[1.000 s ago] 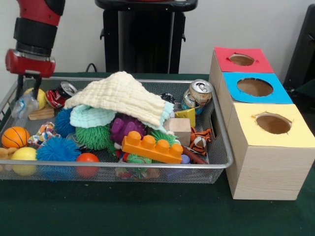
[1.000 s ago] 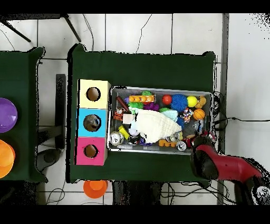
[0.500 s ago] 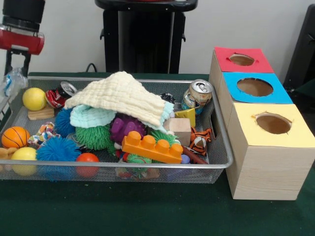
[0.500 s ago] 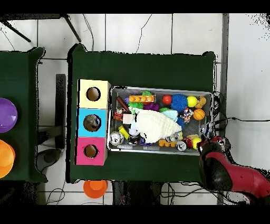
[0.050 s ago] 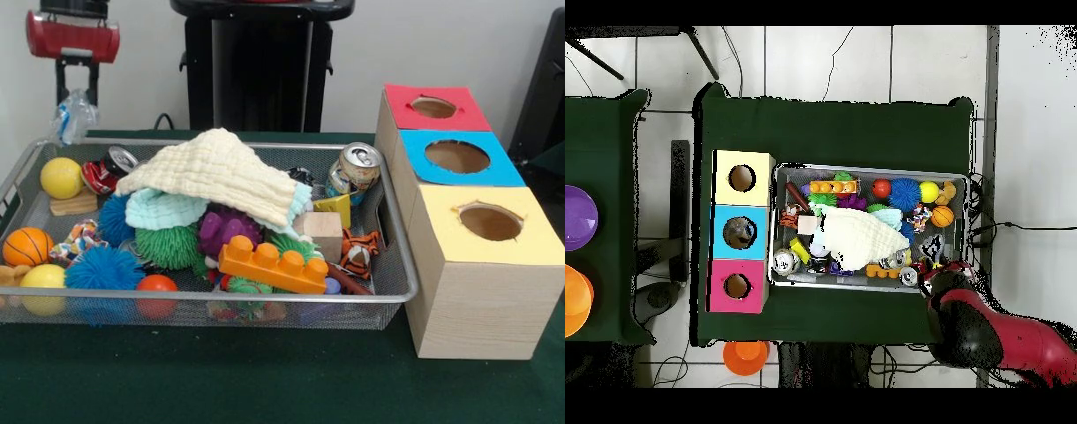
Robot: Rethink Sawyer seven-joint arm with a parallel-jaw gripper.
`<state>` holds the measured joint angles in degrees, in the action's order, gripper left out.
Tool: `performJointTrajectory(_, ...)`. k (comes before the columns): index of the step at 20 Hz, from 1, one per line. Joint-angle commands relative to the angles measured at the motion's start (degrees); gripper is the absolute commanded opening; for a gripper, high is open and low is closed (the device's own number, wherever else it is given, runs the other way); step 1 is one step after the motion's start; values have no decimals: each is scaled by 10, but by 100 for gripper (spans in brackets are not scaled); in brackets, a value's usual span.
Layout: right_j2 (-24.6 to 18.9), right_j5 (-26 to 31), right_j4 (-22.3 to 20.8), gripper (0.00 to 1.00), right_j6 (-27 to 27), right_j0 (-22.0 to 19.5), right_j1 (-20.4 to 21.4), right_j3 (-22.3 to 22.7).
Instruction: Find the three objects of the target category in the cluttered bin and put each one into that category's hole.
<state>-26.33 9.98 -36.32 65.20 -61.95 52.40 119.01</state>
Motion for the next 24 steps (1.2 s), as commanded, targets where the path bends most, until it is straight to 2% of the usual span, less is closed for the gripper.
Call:
performJointTrajectory(1,-147,98,99,0,-8,-15,104,103)
performJointTrajectory(3,-172,106,130,0,-9,-24,132,119)
performJointTrajectory(8,-194,112,176,0,4,-18,168,136)
performJointTrajectory(11,-221,119,220,0,2,-23,200,147)
performJointTrajectory(14,-224,118,238,0,14,-14,211,147)
performJointTrajectory(16,-209,112,235,0,36,8,206,141)
performJointTrajectory(21,-138,101,199,0,84,82,181,112)
performJointTrajectory(24,-109,101,196,0,104,118,166,92)
